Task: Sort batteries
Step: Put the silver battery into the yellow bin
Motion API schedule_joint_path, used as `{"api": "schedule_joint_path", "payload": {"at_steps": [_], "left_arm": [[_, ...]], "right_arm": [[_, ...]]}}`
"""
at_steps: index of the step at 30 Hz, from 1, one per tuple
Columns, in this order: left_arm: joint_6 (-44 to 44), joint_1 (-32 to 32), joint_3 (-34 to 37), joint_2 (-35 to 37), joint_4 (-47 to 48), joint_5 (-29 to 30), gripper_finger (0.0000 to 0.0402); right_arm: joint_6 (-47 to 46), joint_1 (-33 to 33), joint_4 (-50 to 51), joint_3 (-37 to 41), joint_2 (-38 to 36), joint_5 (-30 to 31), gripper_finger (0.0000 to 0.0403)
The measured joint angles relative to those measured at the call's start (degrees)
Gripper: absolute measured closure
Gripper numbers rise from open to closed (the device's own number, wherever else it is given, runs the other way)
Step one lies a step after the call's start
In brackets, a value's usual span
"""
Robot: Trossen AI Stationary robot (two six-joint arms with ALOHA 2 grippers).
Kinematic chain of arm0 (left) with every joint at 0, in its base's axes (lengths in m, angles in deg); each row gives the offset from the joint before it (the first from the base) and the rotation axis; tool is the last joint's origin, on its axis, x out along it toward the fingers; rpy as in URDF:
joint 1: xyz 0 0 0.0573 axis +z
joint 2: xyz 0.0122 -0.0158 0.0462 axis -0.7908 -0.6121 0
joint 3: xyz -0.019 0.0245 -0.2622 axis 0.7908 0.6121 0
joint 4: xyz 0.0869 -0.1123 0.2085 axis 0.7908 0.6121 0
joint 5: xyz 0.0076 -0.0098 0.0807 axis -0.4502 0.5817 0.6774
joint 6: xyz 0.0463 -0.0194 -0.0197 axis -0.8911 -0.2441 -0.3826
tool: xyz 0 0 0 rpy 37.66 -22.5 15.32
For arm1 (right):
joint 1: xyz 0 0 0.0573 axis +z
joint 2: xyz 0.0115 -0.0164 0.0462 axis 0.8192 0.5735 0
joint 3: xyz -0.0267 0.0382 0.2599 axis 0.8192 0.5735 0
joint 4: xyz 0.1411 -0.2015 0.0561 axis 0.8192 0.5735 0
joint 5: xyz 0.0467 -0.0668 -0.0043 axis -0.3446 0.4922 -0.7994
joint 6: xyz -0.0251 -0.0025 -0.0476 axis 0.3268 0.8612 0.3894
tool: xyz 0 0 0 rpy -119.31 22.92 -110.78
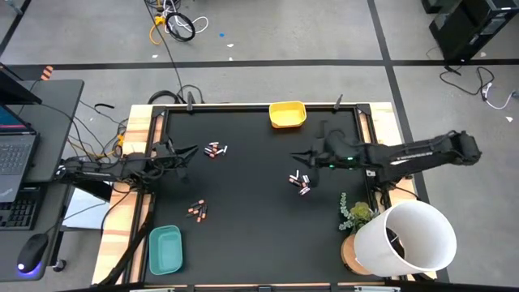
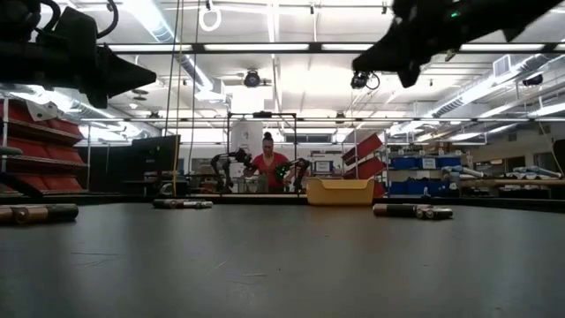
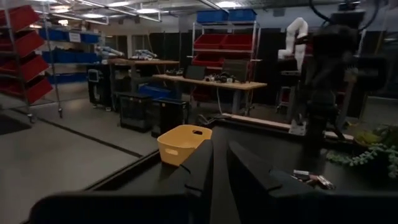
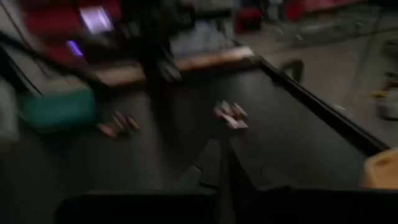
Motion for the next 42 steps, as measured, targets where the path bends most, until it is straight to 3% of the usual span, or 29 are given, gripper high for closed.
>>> {"api": "schedule_joint_path", "payload": {"at_steps": [5,13,20,27,32,38,42], "left_arm": [[-5.7,0.8,-0.1,0.0,-5.3,7.7,0.034],[-1.7,2.3,-0.1,-1.1,-2.5,8.6,0.032],[3.3,2.2,-0.1,-4.2,-0.8,5.7,0.0286],[6.6,2.2,-0.1,-7.2,-1.8,5.0,0.0269],[7.5,2.2,-0.1,-8.4,-5.4,5.0,0.027],[7.2,2.2,-0.1,-9.0,-8.2,5.0,0.027],[1.2,2.2,-0.1,-9.0,-9.7,5.0,0.027]], "right_arm": [[2.1,1.1,6.7,-6.1,8.2,1.6,0.0329],[1.6,4.2,19.4,-12.5,18.0,7.1,0.0267],[-0.9,4.6,24.8,-13.0,23.5,2.9,0.0267],[-6.5,6.8,32.8,-13.3,24.9,5.1,0.0268],[-19.3,2.4,42.2,-13.3,24.1,5.9,0.0268],[-24.4,-1.0,42.3,-14.9,24.8,1.7,0.0274],[-26.1,-2.1,44.4,-17.5,26.4,1.2,0.0285]]}}
